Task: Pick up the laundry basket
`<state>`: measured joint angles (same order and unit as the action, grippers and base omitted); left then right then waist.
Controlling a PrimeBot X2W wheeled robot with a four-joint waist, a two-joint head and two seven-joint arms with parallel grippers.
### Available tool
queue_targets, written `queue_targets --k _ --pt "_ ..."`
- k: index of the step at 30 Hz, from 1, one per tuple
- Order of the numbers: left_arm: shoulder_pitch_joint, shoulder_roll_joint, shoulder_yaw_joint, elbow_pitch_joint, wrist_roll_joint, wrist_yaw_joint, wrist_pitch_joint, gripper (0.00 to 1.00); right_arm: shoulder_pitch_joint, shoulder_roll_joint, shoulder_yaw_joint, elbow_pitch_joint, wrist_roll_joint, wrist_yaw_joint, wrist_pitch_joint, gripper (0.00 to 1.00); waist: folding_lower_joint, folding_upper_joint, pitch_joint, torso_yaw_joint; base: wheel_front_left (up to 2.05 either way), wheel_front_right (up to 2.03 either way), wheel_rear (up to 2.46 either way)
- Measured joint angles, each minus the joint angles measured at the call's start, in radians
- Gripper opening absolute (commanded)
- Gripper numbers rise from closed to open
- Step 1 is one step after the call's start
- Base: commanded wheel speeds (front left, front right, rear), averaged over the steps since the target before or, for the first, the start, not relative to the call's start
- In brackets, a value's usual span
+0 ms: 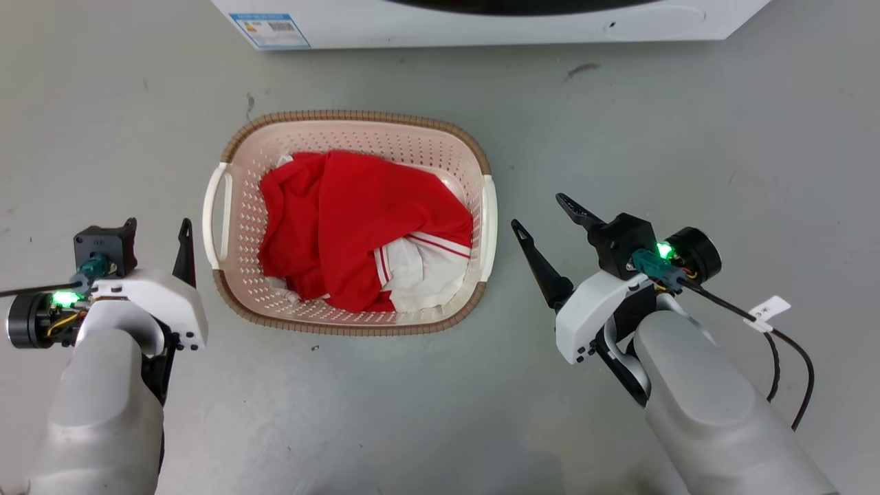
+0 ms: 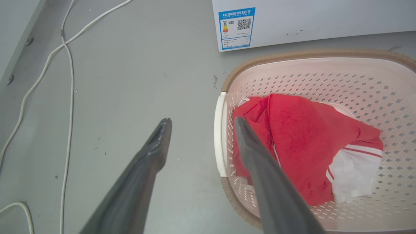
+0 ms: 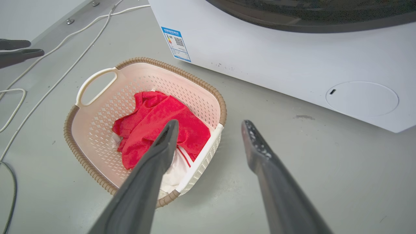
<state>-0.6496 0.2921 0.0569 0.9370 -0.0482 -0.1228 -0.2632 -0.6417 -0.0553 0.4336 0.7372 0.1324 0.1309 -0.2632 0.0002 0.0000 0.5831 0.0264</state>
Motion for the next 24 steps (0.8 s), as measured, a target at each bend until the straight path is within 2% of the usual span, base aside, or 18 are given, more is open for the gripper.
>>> queue_targets --k 13,24 --pt "-0.109 0.006 -0.055 0.137 -0.017 -0.005 0.000 1.00 -0.113 0.002 0.109 0.181 0.099 0.000 0.000 1.00 -0.0001 0.0000 0.094 0.009 0.00 0.00 0.00" --pt "-0.196 -0.003 -0.109 0.212 -0.027 -0.006 0.000 1.00 -0.181 0.004 0.184 0.243 0.196 0.000 0.000 1.00 -0.0001 0.0000 0.169 0.024 0.00 0.00 0.00"
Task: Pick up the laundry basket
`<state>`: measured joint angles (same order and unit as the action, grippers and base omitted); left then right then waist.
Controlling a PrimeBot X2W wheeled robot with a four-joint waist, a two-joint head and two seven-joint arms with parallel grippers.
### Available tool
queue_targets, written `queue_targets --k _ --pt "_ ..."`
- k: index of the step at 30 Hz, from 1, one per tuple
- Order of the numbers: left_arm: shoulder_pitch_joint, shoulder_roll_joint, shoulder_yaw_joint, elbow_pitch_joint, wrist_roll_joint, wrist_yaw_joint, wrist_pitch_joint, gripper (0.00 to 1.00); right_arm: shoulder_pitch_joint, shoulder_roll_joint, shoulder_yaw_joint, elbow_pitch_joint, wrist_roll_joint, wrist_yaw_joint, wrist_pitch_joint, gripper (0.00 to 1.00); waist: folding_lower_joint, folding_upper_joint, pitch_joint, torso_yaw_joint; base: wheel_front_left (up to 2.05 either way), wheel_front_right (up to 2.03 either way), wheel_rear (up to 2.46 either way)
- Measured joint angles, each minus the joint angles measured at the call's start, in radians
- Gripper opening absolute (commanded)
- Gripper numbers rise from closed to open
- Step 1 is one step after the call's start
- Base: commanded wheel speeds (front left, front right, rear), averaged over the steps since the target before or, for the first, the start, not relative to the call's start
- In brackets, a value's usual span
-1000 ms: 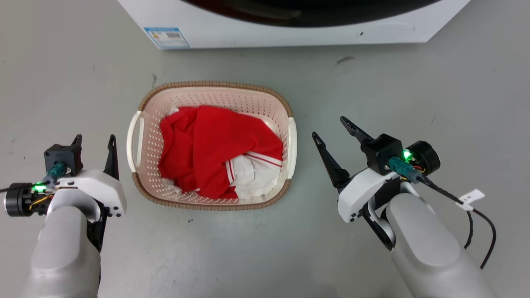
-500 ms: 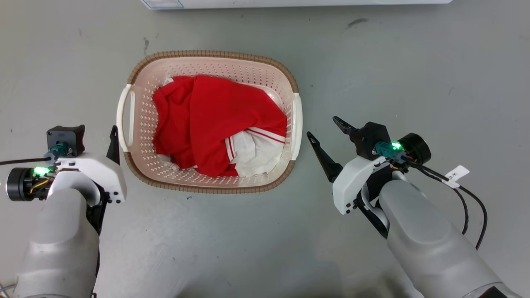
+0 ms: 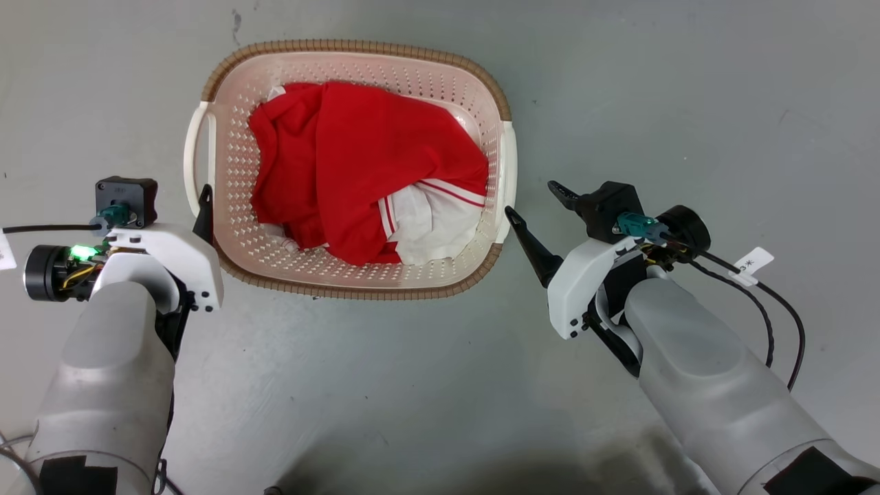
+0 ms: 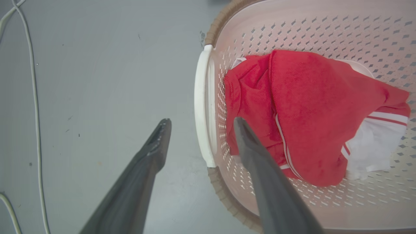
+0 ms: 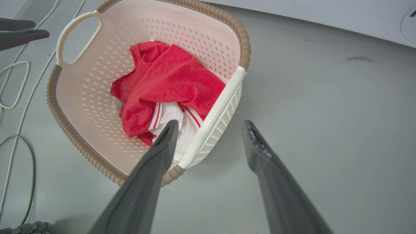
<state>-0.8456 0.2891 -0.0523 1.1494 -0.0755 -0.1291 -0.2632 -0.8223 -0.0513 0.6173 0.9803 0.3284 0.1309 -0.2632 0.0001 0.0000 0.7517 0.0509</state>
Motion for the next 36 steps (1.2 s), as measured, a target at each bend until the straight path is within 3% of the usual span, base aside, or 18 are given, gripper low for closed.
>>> queue_targets --k 30,31,32,33,34,36 --pt "-0.111 -0.025 -0.154 0.118 -0.100 0.000 0.007 1.00 -0.105 0.000 0.170 0.157 0.178 0.000 0.000 1.00 0.0000 0.0000 0.110 0.041 0.00 0.00 0.00" --pt "-0.113 -0.026 -0.159 0.119 -0.105 0.000 0.009 0.76 -0.109 0.000 0.176 0.160 0.183 0.000 0.000 0.79 -0.0001 0.0000 0.111 0.042 0.00 0.00 0.00" --pt "-0.116 -0.026 -0.165 0.119 -0.106 0.000 0.011 0.43 -0.113 0.000 0.181 0.164 0.185 0.000 0.000 0.36 -0.0001 0.0000 0.113 0.042 0.00 0.00 0.00" --pt "-0.117 -0.027 -0.170 0.120 -0.109 0.000 0.011 0.24 -0.116 0.001 0.186 0.167 0.189 0.001 0.000 0.22 -0.0001 0.0000 0.114 0.043 0.00 0.00 0.00" --pt "-0.119 -0.030 -0.177 0.121 -0.116 0.000 0.019 0.00 -0.118 0.002 0.192 0.170 0.194 0.001 -0.001 0.00 0.0000 0.0000 0.116 0.044 0.00 0.00 0.00" --pt "-0.120 -0.032 -0.191 0.124 -0.125 0.001 0.032 0.00 -0.122 0.004 0.201 0.174 0.204 0.001 -0.001 0.00 0.0000 0.0000 0.118 0.045 0.00 0.00 0.00"
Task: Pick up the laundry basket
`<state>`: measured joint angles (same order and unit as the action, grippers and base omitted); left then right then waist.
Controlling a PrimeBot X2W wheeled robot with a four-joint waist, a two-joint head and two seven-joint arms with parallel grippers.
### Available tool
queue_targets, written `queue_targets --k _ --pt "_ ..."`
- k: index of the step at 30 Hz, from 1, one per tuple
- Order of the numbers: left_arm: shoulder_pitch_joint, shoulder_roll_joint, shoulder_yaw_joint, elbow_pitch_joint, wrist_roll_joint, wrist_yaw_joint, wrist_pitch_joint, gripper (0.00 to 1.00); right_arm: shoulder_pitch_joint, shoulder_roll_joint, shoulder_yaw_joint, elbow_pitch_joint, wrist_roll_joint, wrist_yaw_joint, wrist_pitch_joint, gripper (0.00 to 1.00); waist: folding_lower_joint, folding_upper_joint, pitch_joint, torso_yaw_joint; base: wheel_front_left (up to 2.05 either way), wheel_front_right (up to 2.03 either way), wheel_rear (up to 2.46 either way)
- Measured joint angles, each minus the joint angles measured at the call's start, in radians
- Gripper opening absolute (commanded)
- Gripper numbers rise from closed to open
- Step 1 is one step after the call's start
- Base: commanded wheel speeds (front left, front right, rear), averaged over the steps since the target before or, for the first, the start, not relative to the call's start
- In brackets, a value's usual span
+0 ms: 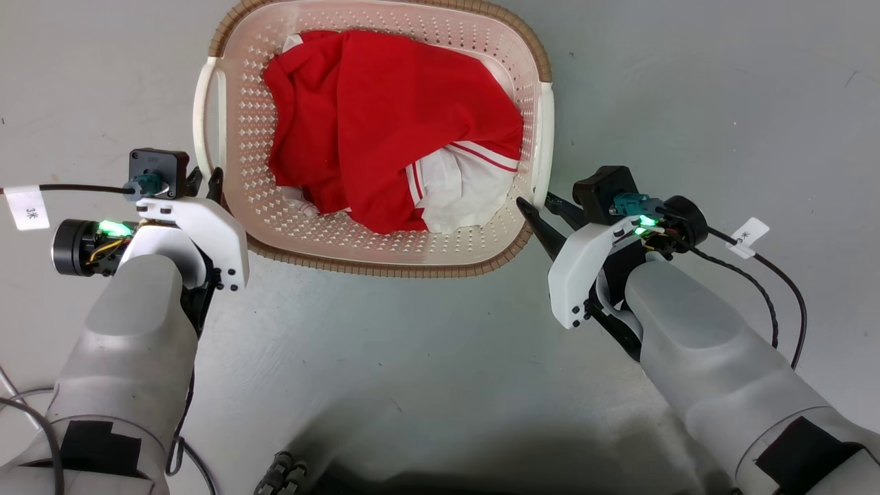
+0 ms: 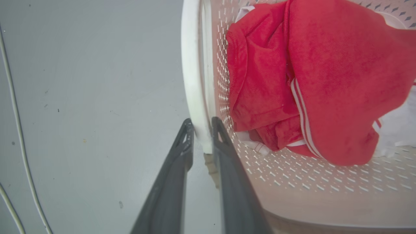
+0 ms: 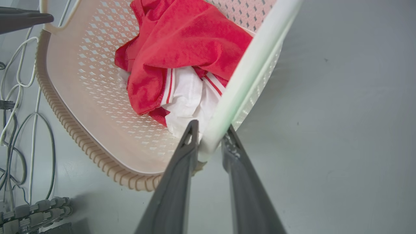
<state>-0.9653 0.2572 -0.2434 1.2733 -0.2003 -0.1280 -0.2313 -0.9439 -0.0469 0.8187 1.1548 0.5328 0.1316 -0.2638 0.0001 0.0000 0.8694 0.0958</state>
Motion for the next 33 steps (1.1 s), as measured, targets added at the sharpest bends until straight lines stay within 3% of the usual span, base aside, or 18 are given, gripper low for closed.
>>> queue_targets --k 16,33 --pt "0.008 -0.014 -0.088 0.005 -0.098 -0.001 0.015 0.00 -0.008 -0.005 0.076 0.040 0.079 -0.001 0.001 0.00 -0.0001 0.0000 -0.045 0.002 0.00 0.00 0.00" --pt "0.111 -0.014 -0.199 -0.026 -0.261 -0.001 0.090 0.00 0.055 -0.007 0.188 0.051 0.194 -0.001 0.071 0.00 -0.0001 0.0000 -0.215 -0.025 0.00 0.00 0.00"
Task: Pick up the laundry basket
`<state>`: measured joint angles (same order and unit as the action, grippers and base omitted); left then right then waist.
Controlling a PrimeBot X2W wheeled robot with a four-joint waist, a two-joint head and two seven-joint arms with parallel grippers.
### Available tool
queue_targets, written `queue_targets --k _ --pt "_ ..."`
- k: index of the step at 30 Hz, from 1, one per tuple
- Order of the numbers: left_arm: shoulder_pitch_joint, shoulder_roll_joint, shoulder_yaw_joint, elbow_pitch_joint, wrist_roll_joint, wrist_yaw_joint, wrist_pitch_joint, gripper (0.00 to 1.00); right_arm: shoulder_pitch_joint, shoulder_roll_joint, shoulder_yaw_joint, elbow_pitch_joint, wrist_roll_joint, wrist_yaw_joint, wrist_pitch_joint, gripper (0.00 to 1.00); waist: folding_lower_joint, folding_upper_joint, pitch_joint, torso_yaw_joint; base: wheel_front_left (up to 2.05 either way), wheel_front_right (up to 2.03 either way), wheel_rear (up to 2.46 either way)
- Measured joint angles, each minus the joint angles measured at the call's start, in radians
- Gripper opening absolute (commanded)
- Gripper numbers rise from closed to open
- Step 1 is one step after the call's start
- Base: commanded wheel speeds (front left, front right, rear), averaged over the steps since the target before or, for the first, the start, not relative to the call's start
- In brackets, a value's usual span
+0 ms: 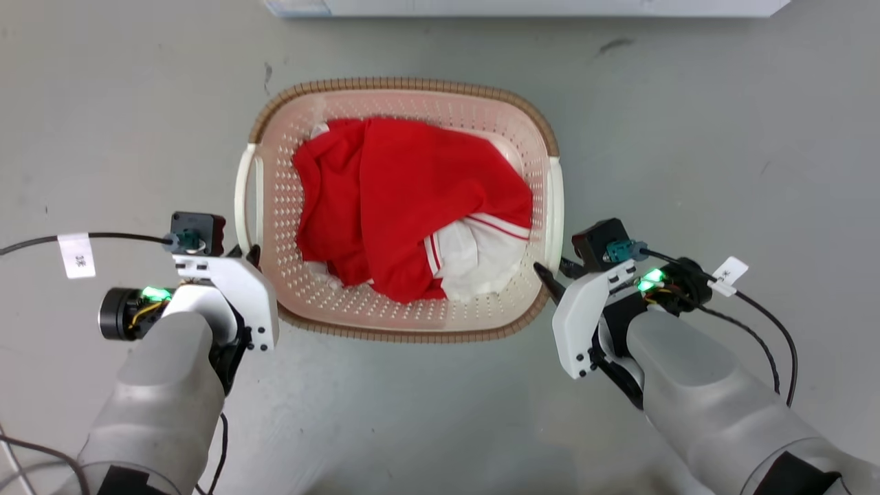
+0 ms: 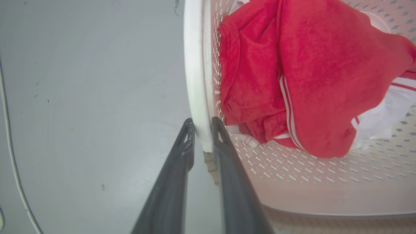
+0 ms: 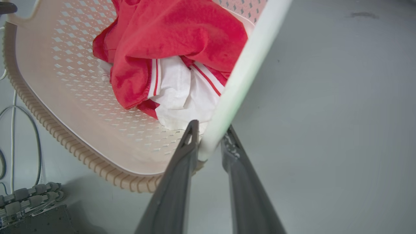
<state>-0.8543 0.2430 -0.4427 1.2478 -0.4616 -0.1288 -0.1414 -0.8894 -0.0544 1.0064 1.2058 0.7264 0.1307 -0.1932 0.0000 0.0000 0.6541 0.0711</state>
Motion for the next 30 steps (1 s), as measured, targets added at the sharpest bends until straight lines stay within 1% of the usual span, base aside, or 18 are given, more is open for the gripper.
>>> queue_targets --k 8,14,21,30 --pt "0.067 0.011 -0.064 -0.027 -0.084 0.000 0.060 0.00 0.053 0.000 0.044 0.003 0.058 0.000 0.047 0.00 0.0000 0.0000 -0.115 -0.025 0.00 0.00 0.00" --pt "0.125 0.019 -0.124 -0.058 -0.159 0.001 0.144 0.00 0.099 0.000 0.081 0.007 0.100 0.000 0.106 0.00 -0.0001 0.0000 -0.203 -0.050 0.00 0.00 0.00" --pt "0.162 0.039 -0.194 -0.094 -0.232 0.001 0.211 0.00 0.121 0.000 0.113 0.017 0.145 0.000 0.157 0.00 -0.0001 0.0000 -0.302 -0.080 0.00 0.00 0.00" --pt "0.214 0.054 -0.274 -0.122 -0.320 0.000 0.272 0.00 0.165 -0.016 0.152 0.015 0.203 0.000 0.220 0.00 -0.0001 0.0001 -0.423 -0.109 0.00 0.00 0.00"
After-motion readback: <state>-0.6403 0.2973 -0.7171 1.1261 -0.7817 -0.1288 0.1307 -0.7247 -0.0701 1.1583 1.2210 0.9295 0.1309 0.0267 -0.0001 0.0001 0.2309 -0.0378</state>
